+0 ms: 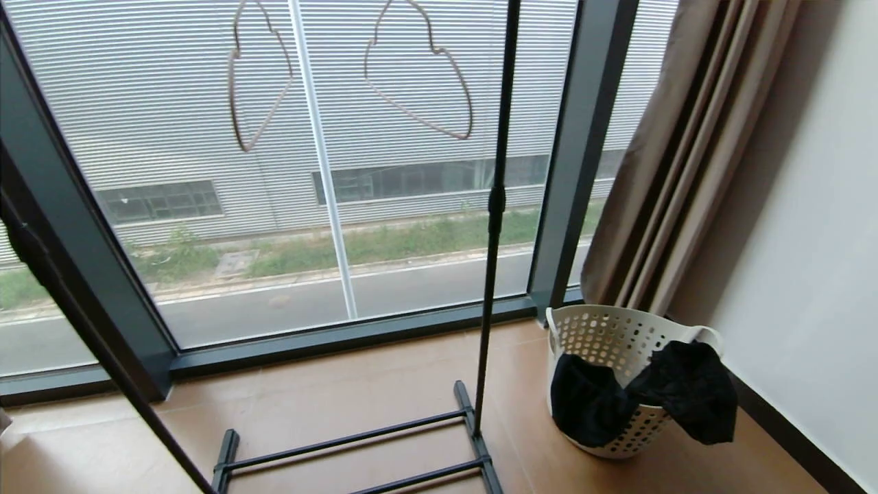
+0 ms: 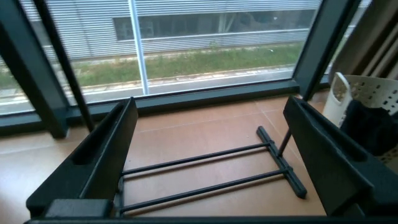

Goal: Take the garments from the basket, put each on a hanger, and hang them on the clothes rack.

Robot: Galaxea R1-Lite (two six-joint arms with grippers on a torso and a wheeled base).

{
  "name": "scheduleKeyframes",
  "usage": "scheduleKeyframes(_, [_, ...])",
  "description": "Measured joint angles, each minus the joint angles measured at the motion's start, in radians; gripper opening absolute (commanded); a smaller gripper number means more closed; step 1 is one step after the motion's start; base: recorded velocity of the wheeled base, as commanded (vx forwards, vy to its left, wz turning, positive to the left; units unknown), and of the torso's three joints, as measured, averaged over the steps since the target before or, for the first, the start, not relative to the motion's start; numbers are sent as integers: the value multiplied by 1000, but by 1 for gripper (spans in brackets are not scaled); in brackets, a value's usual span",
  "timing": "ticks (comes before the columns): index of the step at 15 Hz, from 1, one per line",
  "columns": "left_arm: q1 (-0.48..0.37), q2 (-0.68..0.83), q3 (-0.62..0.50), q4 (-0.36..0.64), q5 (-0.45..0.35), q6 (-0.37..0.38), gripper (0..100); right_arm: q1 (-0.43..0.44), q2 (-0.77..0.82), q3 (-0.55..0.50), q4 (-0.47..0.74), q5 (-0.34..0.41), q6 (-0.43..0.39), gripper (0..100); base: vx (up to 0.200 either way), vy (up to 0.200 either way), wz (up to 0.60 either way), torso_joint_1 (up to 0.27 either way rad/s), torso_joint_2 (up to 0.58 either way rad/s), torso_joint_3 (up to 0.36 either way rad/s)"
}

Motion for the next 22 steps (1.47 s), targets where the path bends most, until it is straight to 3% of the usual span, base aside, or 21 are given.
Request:
scheduleKeyframes(14, [0,0,0,1,0,0,100,1,0,0,2,0,-1,100,0,-186,0,2,2,2])
scheduleKeyframes(16, [0,0,0,0,0,0,100,0,0,0,0,0,-1,100,200,-200,0,2,5,2])
scheduleKeyframes(20, [1,0,0,-1,0,0,100,1,0,0,1,0,-1,100,200,0,0,-1,5,4])
scheduleKeyframes(22, [0,0,0,0,0,0,100,-1,0,0,0,1,-1,100,0,-200,0,2,2,7])
